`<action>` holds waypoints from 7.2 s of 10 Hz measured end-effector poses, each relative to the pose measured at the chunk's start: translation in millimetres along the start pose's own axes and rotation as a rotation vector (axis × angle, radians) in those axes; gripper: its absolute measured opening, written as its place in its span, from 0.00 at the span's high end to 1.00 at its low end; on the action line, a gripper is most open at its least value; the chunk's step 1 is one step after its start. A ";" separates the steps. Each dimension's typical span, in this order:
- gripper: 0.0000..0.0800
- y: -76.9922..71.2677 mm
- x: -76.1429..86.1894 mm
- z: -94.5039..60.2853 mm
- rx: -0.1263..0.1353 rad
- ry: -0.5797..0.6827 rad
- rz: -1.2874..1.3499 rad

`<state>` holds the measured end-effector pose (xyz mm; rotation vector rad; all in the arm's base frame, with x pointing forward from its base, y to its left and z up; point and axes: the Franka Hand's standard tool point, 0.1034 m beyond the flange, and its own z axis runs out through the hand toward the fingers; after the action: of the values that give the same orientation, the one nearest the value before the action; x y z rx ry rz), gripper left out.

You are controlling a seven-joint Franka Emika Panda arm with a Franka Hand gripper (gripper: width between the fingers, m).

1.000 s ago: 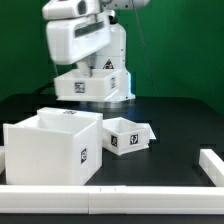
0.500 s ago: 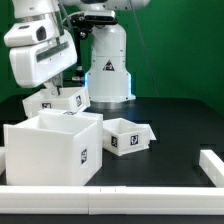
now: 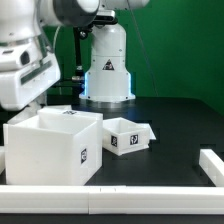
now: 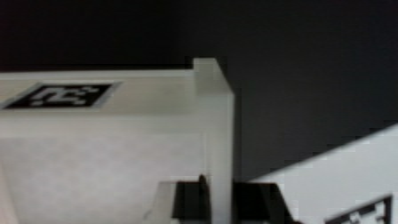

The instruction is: Assemble drawer

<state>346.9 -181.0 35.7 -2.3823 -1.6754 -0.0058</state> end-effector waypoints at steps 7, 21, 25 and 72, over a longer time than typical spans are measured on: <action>0.72 5.7 6.2 -0.4 -0.006 -0.007 0.057; 0.19 43.2 138.1 -95.6 -0.187 -0.054 0.535; 0.19 71.6 157.3 -108.5 -0.183 -0.047 0.582; 0.91 175.8 191.8 -26.2 -0.403 0.397 1.539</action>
Offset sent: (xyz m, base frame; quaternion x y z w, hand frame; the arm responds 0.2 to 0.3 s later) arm 0.0000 0.0000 0.0000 0.0000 0.0000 0.0000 1.0000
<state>580.2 -64.3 54.7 -2.9725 0.5786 -0.5205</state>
